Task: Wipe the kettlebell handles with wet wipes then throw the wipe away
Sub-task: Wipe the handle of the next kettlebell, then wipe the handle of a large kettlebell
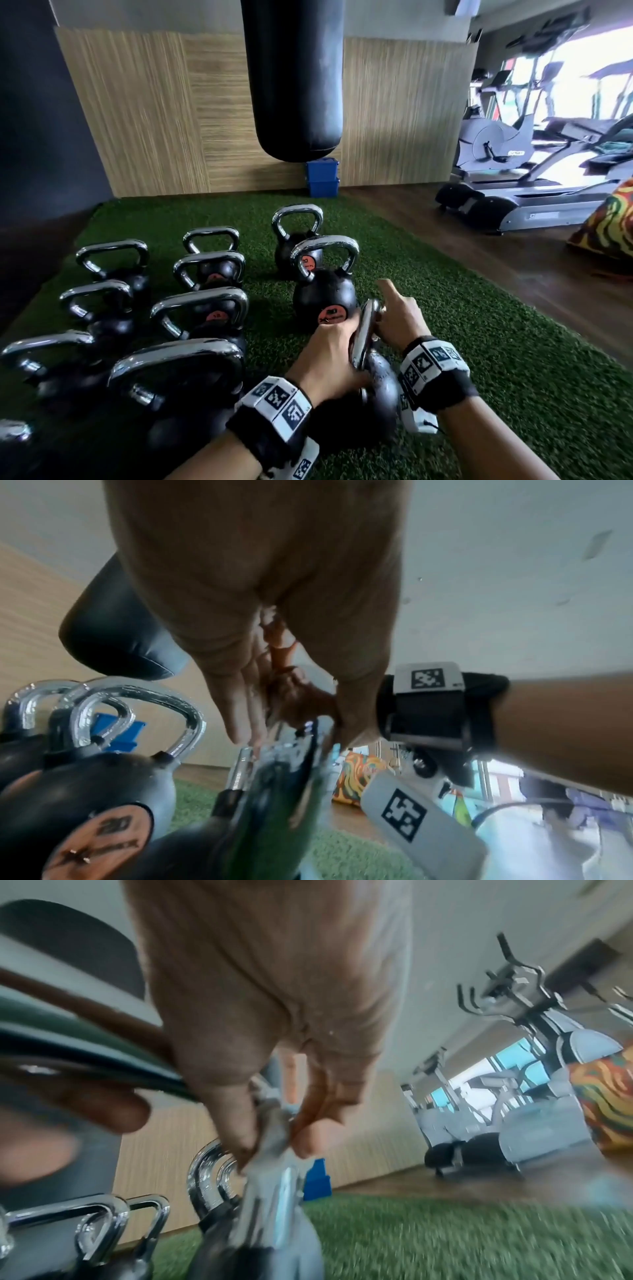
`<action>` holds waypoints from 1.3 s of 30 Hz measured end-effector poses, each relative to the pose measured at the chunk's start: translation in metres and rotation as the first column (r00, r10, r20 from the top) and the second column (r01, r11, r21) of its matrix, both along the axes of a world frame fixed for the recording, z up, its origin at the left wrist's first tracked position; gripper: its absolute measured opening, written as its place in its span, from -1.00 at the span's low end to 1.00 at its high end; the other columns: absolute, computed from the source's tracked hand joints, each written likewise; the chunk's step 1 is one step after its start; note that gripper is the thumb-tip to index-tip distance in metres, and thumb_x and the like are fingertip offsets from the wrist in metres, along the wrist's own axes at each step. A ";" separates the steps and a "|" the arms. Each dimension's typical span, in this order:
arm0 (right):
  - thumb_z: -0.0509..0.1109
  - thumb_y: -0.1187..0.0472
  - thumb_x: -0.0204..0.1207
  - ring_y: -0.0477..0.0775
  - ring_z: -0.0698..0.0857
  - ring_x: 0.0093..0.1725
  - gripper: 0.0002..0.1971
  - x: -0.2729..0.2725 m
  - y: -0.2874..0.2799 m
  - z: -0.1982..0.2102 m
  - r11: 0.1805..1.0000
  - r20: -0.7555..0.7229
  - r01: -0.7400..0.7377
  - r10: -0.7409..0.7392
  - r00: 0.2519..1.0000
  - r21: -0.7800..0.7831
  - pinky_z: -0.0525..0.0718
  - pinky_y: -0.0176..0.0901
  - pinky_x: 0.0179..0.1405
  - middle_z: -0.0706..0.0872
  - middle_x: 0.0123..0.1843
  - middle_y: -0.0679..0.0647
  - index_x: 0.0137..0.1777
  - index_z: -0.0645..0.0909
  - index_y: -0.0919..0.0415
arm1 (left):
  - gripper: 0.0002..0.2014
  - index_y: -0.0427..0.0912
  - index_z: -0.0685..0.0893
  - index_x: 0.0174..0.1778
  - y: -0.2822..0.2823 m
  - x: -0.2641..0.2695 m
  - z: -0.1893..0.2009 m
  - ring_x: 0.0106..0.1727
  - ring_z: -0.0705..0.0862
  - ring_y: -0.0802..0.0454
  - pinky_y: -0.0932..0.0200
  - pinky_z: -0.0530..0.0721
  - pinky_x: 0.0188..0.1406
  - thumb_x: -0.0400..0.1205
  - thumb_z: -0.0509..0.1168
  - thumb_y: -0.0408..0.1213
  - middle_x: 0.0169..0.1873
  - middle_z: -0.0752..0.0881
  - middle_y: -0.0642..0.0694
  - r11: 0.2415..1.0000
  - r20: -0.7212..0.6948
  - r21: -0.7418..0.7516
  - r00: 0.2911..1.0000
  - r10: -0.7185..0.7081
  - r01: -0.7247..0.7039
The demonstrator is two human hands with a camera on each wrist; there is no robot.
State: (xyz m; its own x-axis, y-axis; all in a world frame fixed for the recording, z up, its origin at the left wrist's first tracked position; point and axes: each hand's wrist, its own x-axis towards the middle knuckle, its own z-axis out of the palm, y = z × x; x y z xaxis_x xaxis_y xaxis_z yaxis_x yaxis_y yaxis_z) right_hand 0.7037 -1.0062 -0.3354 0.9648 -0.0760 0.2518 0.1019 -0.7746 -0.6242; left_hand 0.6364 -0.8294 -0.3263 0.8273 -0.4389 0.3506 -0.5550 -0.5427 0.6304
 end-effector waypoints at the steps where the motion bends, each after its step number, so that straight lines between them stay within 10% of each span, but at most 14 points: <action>1: 0.40 0.33 0.44 0.15 0.66 -0.26 -0.38 -0.001 -0.003 0.005 0.992 -0.005 -0.105 0.105 0.994 -0.066 0.57 -0.14 -0.22 0.75 -0.18 0.14 0.48 0.46 -0.13 | -0.33 -0.06 0.64 0.40 -0.002 -0.001 0.002 -0.05 0.83 0.12 0.07 0.79 0.01 0.31 0.50 -0.06 -0.05 0.85 -0.02 1.000 -0.017 -0.021 1.000 0.006 -0.006; 11: 0.48 0.26 0.38 0.08 0.75 -0.15 -0.65 -0.016 -0.022 0.022 0.924 -0.026 -0.227 0.230 0.973 -0.307 0.69 -0.15 -0.14 0.78 -0.16 0.01 0.19 0.67 0.06 | 0.05 0.12 0.32 0.73 0.020 0.029 0.027 0.51 0.61 0.12 0.22 0.54 0.54 0.29 0.61 -0.32 0.55 0.61 0.03 0.952 -0.153 0.296 0.988 -0.033 0.078; 16: 0.44 0.28 0.36 0.08 0.70 -0.22 -0.70 -0.033 -0.031 0.018 0.941 -0.028 -0.146 0.144 0.989 -0.304 0.65 -0.16 -0.24 0.73 -0.21 -0.01 0.11 0.67 0.09 | 0.09 0.63 0.12 0.62 0.028 0.046 0.039 0.34 0.65 0.01 0.12 0.63 0.14 0.34 0.60 -0.19 0.32 0.60 0.14 0.827 -0.104 0.558 0.995 -0.003 0.062; 21: 0.36 0.29 0.37 0.00 0.62 -0.29 -0.78 -0.040 -0.031 0.020 0.947 -0.082 -0.102 0.080 0.993 -0.306 0.43 -0.37 -0.45 0.60 -0.30 -0.14 -0.02 0.64 0.03 | 0.09 0.61 0.17 0.63 0.029 0.049 0.043 0.17 0.64 -0.03 0.10 0.60 0.06 0.35 0.69 -0.10 0.03 0.44 0.06 0.796 -0.050 0.603 0.998 -0.032 0.056; 26: 0.37 0.26 0.40 0.06 0.69 -0.17 -0.82 -0.036 -0.038 0.033 0.930 -0.160 -0.182 0.137 0.978 -0.319 0.65 -0.20 -0.23 0.72 -0.18 -0.03 -0.11 0.62 -0.08 | -0.04 0.53 0.30 0.62 0.039 0.062 0.043 0.06 0.57 0.21 0.20 0.59 0.09 0.33 0.65 0.18 0.01 0.51 0.16 0.813 -0.096 0.569 0.992 -0.085 0.125; 30: 0.50 0.12 0.48 -0.17 0.63 -0.25 -0.67 -0.022 -0.062 0.049 0.860 -0.276 -0.374 0.288 0.917 -0.347 0.53 -0.37 -0.26 0.70 -0.20 -0.15 0.25 0.66 -0.08 | -0.39 0.46 0.66 0.36 0.042 0.084 0.058 -0.04 0.76 0.39 0.28 0.71 0.12 0.42 0.29 0.57 0.03 0.82 0.24 0.904 -0.331 0.383 0.942 -0.058 0.190; 32: 0.57 0.10 0.42 -0.31 0.57 -0.36 -0.60 -0.013 -0.075 0.057 0.875 -0.186 -0.365 0.320 0.929 -0.319 0.44 -0.51 -0.40 0.61 -0.34 -0.21 0.24 0.63 -0.16 | -0.45 0.31 0.71 0.36 0.043 0.101 0.063 -0.11 0.83 0.18 0.15 0.74 0.12 0.55 0.23 0.48 -0.07 0.87 0.16 0.922 -0.365 0.373 0.930 0.045 0.101; 39: 0.73 0.13 0.23 -0.34 0.71 -0.22 -0.72 0.052 -0.090 0.065 0.963 0.150 -0.264 0.268 0.952 -0.050 0.63 -0.50 -0.23 0.78 -0.20 -0.23 -0.10 0.77 -0.11 | -0.58 0.22 0.73 0.33 0.065 0.160 0.074 -0.23 0.68 0.43 0.39 0.54 -0.17 0.56 0.50 0.17 -0.03 0.83 0.23 0.792 -0.244 0.577 0.884 0.400 -0.199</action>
